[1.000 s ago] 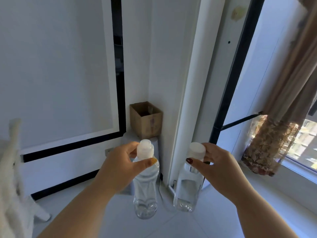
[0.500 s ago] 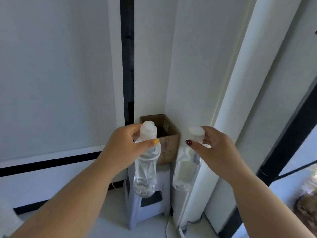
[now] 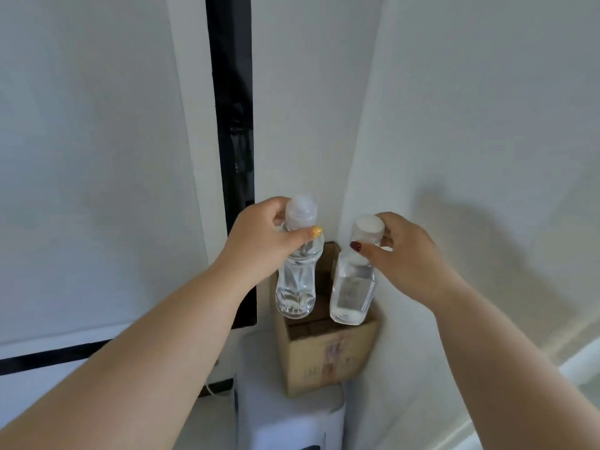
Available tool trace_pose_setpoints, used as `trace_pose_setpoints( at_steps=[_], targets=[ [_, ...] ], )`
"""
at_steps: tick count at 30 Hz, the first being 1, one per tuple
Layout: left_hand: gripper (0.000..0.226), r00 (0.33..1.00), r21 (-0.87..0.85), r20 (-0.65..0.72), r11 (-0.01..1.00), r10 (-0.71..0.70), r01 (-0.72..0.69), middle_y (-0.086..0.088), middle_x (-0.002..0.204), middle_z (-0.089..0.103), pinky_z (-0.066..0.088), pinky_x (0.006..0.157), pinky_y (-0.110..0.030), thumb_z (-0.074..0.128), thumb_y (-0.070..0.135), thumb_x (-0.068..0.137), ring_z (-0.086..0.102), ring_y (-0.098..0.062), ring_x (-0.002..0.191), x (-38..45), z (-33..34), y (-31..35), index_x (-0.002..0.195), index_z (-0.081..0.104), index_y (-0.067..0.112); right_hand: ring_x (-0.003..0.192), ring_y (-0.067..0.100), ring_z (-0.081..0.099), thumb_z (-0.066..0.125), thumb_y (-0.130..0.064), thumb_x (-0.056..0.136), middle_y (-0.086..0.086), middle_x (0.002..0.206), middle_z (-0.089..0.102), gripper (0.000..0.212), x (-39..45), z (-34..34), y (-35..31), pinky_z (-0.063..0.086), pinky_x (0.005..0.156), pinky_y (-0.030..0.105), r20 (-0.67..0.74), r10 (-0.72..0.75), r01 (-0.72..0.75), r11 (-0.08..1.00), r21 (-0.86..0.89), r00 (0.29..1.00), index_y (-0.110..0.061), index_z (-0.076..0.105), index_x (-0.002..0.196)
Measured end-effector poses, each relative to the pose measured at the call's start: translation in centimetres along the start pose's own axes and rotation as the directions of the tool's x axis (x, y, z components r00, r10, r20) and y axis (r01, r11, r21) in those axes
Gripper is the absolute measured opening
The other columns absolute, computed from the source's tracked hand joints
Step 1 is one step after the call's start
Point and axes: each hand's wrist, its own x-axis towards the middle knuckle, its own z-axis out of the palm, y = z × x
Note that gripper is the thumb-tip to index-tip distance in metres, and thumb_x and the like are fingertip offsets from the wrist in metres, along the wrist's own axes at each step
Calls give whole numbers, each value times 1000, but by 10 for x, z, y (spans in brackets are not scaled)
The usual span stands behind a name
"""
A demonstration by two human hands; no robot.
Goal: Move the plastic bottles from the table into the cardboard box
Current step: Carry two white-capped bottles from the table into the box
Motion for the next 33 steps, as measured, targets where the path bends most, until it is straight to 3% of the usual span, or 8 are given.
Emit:
trace_pose_setpoints(
  at_steps=[7, 10, 16, 19, 22, 25, 29, 33],
  targets=[
    [32, 982, 49, 100, 987, -158, 153, 23, 94, 70, 41, 66, -6, 81, 48, 74, 62, 12, 88, 104, 58, -104, 101, 66, 39, 90, 11, 60, 73, -28, 84, -15, 94, 61, 30, 117, 69, 94, 44, 71, 24, 247, 147, -110, 981, -157, 958, -34, 53, 105],
    [34, 957, 122, 134, 962, -259, 243, 19, 92, 67, 41, 65, -13, 84, 46, 70, 62, 2, 86, 125, 86, -149, 95, 61, 40, 89, 16, 60, 71, -26, 85, -13, 90, 61, 23, 142, 98, 135, 44, 65, 25, 292, 231, -174, 963, -207, 928, -33, 54, 99],
    [37, 876, 334, 208, 873, -436, 356, 13, 93, 64, 50, 78, -30, 85, 38, 69, 60, -10, 87, 161, 139, -231, 94, 58, 34, 92, 23, 63, 64, -21, 88, 3, 100, 67, 13, 181, 162, 203, 55, 82, 40, 362, 353, -275, 928, -251, 863, -23, 60, 101],
    [29, 859, 434, 240, 841, -453, 322, 8, 94, 68, 53, 86, -36, 79, 39, 72, 64, -16, 90, 176, 161, -262, 93, 60, 31, 100, 24, 62, 62, -19, 92, 6, 108, 65, 12, 195, 189, 233, 52, 87, 37, 378, 374, -272, 916, -296, 847, -19, 59, 103],
    [21, 883, 579, 217, 783, -416, 227, 11, 92, 68, 38, 93, -31, 71, 45, 76, 62, -17, 92, 181, 174, -284, 90, 59, 36, 111, 26, 60, 62, -17, 92, 8, 120, 63, 20, 202, 207, 249, 50, 94, 38, 386, 411, -265, 887, -378, 826, -18, 56, 112],
    [15, 902, 661, 212, 735, -377, 152, 13, 91, 67, 23, 89, -29, 65, 45, 79, 60, -17, 92, 181, 180, -303, 89, 58, 36, 118, 28, 58, 61, -10, 92, 11, 128, 61, 29, 210, 220, 257, 45, 100, 37, 395, 437, -256, 864, -433, 808, -15, 54, 119],
    [13, 904, 746, 210, 658, -373, 98, 11, 89, 68, 23, 97, -31, 64, 43, 79, 61, -18, 92, 178, 181, -320, 86, 60, 33, 123, 29, 55, 58, -3, 92, 13, 134, 57, 36, 214, 232, 266, 43, 104, 36, 422, 466, -244, 842, -482, 778, -12, 51, 126],
    [11, 906, 805, 214, 592, -364, 48, 10, 78, 61, 13, 93, -29, 64, 36, 81, 62, -16, 84, 178, 184, -323, 83, 55, 31, 128, 27, 52, 53, 3, 93, 12, 139, 53, 44, 215, 238, 271, 40, 106, 33, 440, 479, -233, 832, -503, 760, -10, 46, 134]
  ],
)
